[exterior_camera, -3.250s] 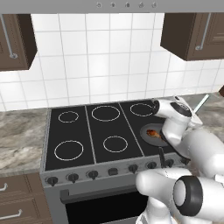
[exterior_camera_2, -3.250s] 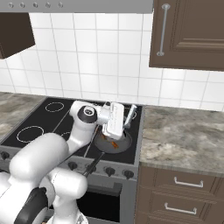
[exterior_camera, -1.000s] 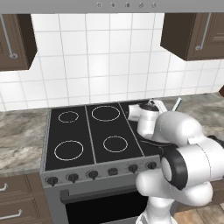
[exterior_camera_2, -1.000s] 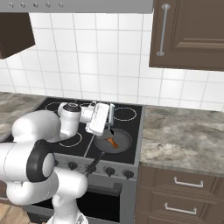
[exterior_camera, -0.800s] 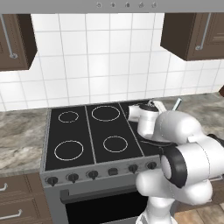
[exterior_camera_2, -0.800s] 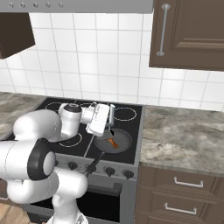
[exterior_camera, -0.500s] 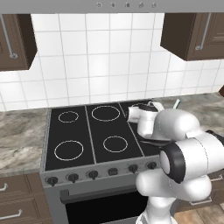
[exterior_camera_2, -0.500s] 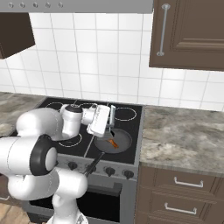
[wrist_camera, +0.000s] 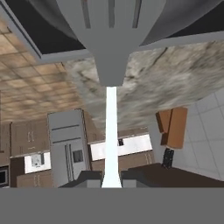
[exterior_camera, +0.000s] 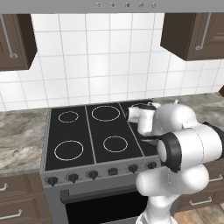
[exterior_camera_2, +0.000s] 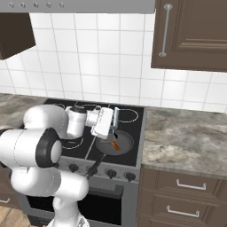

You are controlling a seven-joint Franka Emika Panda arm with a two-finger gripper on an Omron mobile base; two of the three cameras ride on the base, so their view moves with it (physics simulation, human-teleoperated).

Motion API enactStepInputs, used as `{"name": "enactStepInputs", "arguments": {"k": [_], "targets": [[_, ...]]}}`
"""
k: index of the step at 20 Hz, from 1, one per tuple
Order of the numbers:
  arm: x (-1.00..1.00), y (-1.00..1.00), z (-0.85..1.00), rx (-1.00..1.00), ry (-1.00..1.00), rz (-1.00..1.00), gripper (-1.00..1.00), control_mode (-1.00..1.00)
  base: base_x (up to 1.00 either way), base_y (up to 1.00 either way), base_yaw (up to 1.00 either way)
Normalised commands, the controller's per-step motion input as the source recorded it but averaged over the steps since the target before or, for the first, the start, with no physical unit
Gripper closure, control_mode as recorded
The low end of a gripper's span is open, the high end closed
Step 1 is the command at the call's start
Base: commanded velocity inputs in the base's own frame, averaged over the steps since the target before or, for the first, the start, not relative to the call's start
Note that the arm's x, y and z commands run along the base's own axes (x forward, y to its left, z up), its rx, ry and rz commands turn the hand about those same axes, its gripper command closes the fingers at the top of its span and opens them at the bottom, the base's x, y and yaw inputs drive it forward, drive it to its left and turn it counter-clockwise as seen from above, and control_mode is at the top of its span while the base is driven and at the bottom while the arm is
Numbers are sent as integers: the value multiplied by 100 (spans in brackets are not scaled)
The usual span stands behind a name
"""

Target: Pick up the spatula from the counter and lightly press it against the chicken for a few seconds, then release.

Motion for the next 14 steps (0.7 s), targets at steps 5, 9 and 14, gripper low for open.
{"name": "enactStepInputs", "arguments": {"k": [5, 9, 14], "targets": [[19, -6, -15, 0, 2, 0, 100, -100, 0, 0, 0], [18, 0, -21, 0, 3, 0, 100, -100, 0, 0, 0], [24, 0, -16, 0, 2, 0, 100, -100, 0, 0, 0]]}}
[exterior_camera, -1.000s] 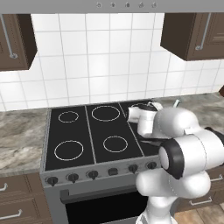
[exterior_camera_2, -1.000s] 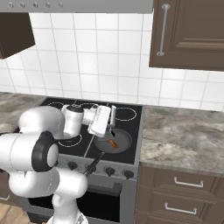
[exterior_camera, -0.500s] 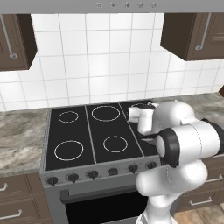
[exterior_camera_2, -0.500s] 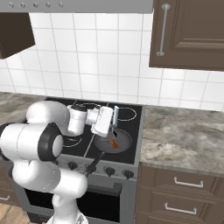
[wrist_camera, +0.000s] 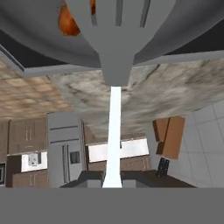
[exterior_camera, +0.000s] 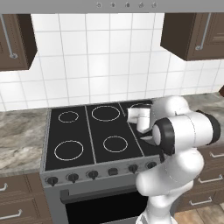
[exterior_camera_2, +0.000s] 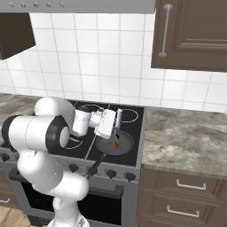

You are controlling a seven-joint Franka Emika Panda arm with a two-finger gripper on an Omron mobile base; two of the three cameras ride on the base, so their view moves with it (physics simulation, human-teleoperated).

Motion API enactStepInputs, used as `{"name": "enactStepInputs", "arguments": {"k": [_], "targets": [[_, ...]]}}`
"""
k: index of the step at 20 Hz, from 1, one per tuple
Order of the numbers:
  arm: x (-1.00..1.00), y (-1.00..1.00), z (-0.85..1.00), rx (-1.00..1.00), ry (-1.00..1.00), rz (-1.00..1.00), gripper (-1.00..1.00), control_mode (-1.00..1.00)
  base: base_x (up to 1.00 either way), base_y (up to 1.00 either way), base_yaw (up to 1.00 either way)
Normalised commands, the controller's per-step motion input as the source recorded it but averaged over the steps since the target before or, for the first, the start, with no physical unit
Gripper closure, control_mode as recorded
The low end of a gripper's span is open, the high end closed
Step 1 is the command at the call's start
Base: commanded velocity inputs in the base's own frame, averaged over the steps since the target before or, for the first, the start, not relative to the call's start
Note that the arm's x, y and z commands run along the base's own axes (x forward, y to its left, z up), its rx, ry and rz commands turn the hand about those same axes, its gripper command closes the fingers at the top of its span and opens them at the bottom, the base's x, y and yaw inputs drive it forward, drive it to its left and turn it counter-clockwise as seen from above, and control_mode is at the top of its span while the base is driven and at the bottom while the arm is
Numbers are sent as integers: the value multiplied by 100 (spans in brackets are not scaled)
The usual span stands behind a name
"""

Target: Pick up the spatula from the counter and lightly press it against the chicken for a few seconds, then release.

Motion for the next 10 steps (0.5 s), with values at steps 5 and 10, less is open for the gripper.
{"name": "enactStepInputs", "arguments": {"k": [5, 10], "targets": [[28, -3, -7, 3, 1, 2, 100, -100, 0, 0, 0], [17, -7, -11, 2, 0, 2, 100, -100, 0, 0, 0]]}}
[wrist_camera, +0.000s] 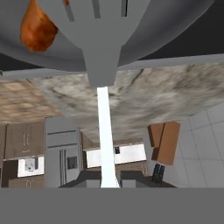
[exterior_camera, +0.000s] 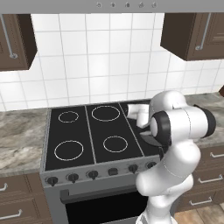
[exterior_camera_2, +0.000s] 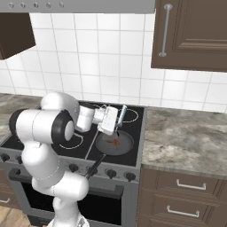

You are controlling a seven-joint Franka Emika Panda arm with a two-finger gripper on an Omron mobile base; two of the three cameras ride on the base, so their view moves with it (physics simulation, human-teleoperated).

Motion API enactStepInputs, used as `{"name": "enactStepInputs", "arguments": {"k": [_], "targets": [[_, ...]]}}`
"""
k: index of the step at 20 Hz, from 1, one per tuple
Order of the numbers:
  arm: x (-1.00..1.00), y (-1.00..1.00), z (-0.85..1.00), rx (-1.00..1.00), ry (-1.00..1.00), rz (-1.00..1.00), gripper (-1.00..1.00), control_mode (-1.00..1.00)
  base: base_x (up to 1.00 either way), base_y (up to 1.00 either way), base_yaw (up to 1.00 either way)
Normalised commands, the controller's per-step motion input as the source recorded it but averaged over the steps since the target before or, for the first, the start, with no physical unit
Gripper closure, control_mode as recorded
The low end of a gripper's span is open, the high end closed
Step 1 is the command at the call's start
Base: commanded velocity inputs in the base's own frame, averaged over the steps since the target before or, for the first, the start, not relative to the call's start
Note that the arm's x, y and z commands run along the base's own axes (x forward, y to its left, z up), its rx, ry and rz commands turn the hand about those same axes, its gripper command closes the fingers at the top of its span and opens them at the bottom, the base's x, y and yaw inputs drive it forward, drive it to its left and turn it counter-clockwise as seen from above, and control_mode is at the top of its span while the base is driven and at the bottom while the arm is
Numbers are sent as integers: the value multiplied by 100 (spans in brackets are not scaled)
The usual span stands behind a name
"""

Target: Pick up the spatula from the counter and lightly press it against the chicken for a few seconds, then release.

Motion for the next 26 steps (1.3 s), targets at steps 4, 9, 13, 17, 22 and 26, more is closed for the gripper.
{"name": "enactStepInputs", "arguments": {"k": [4, 9, 13, 17, 22, 26], "targets": [[0, -12, -11, 0, 0, 1, 100, -100, 0, 0, 0], [0, -9, -19, 0, 1, 0, 100, -100, 0, 0, 0], [0, -3, -20, 0, 1, 0, 100, -100, 0, 0, 0], [0, -1, -13, 0, 0, 0, 100, -100, 0, 0, 0], [0, 0, -16, 0, 0, 0, 100, -100, 0, 0, 0], [0, 0, -16, 0, 1, 0, 100, -100, 0, 0, 0]]}}
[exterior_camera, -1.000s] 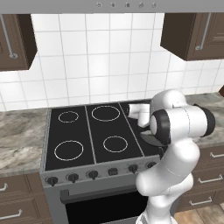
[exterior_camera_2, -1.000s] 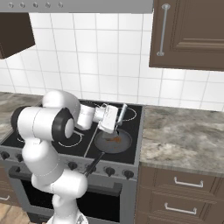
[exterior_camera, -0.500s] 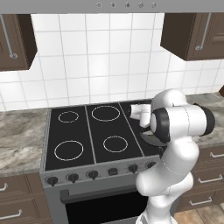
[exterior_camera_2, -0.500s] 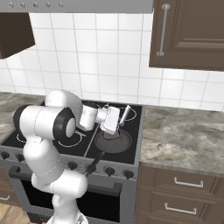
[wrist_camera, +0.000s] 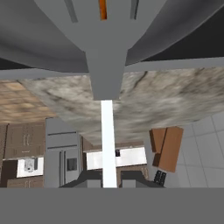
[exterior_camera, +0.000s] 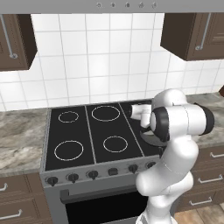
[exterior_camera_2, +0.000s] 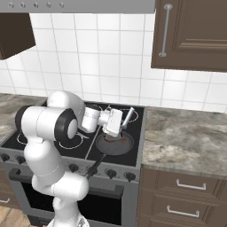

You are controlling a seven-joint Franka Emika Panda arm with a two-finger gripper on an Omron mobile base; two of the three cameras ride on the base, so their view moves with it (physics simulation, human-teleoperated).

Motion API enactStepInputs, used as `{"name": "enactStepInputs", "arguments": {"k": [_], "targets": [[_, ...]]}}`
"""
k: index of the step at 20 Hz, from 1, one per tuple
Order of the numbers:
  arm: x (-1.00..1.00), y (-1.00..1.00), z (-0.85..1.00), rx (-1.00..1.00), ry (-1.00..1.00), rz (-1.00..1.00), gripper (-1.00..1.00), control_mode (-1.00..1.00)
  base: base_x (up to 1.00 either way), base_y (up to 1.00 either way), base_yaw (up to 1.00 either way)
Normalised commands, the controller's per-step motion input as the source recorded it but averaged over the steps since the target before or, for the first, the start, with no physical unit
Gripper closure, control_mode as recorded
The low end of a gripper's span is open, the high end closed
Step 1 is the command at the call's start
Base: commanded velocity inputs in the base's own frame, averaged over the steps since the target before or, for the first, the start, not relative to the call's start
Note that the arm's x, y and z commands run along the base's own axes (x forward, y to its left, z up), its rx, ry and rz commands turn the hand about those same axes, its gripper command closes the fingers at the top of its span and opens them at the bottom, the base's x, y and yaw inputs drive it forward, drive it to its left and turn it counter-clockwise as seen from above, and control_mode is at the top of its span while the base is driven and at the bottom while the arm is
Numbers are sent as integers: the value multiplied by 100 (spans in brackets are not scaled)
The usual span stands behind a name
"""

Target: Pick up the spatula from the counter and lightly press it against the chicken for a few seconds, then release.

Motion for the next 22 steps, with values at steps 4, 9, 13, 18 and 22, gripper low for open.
{"name": "enactStepInputs", "arguments": {"k": [4, 9, 13, 18, 22], "targets": [[0, 0, -16, 0, 0, 0, 100, -100, 0, 0, 0], [0, 0, -10, 0, 0, 0, 100, -100, 0, 0, 0], [-15, 0, 29, 0, 0, 1, 100, -100, 0, 0, 0], [-26, 11, 99, 1, 0, 10, 100, -100, 0, 0, 0], [-30, 21, 100, 0, 0, 15, 100, -100, 0, 0, 0]]}}
